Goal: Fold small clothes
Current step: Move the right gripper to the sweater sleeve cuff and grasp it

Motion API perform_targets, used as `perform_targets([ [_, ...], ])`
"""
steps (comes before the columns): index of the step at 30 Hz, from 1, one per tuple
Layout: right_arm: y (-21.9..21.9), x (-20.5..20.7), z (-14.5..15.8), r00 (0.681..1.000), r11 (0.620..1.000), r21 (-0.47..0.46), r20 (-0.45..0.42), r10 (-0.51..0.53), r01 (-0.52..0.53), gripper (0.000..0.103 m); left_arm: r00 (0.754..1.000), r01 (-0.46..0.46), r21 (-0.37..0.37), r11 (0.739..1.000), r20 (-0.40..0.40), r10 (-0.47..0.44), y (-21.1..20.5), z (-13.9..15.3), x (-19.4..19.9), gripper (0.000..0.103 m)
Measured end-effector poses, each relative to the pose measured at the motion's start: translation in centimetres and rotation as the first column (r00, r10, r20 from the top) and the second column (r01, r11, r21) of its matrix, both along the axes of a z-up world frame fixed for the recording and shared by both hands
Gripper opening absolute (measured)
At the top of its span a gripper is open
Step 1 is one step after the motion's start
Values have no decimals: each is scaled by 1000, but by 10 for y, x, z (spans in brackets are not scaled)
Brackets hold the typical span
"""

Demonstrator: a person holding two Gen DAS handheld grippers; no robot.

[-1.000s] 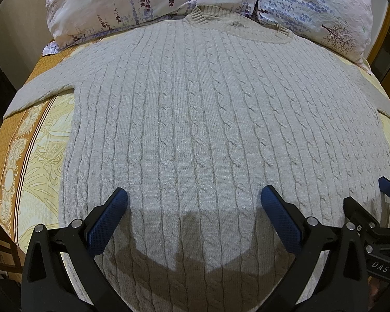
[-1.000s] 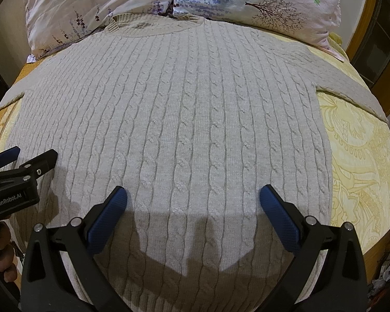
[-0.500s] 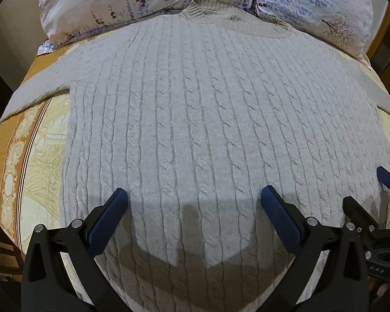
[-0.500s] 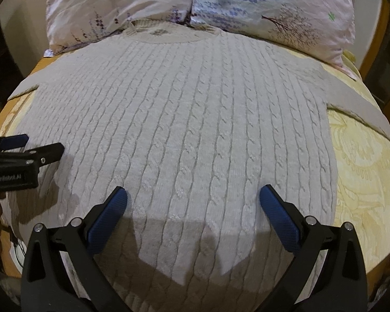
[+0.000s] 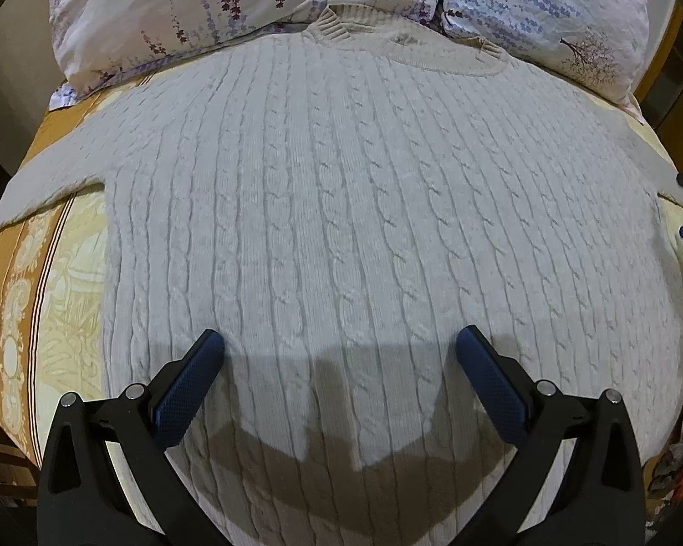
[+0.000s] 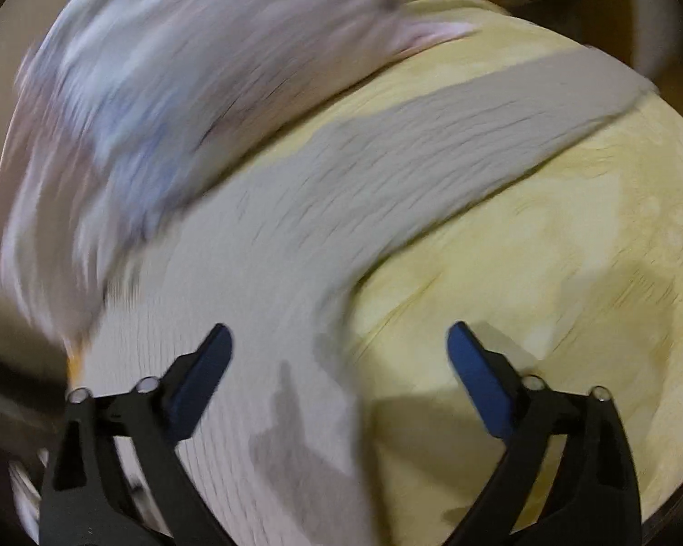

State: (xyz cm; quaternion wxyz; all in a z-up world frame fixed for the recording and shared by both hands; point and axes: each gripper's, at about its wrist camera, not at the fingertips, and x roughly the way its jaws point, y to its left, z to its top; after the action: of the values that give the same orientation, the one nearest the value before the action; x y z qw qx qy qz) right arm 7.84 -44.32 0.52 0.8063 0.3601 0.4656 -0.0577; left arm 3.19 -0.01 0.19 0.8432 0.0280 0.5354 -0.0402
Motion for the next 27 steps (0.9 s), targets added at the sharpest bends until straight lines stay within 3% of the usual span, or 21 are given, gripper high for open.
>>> perform_targets([
  [3,-48,12,-11,990,988,62,-10,-139,139,78,1000,-2,3,1000,3,2,0,0,4,102],
  [10,-95,21,-36,958,939,196,3,-288,282,64,1000,-5,-2,1000,11,5,1,1,10,102],
  [20,-128,21,-45,930,917,175,7,-366,359,30,1000,-11,-71,997,14,12,8,5,25,102],
  [22,-128,22,-48,926,916,148,2,-378,373,17,1000,-11,-87,996,23,13,9,7,29,102],
  [27,-121,22,-41,940,937,87,29,-341,337,11,998,-3,-127,992,57,11,14,14,39,102],
])
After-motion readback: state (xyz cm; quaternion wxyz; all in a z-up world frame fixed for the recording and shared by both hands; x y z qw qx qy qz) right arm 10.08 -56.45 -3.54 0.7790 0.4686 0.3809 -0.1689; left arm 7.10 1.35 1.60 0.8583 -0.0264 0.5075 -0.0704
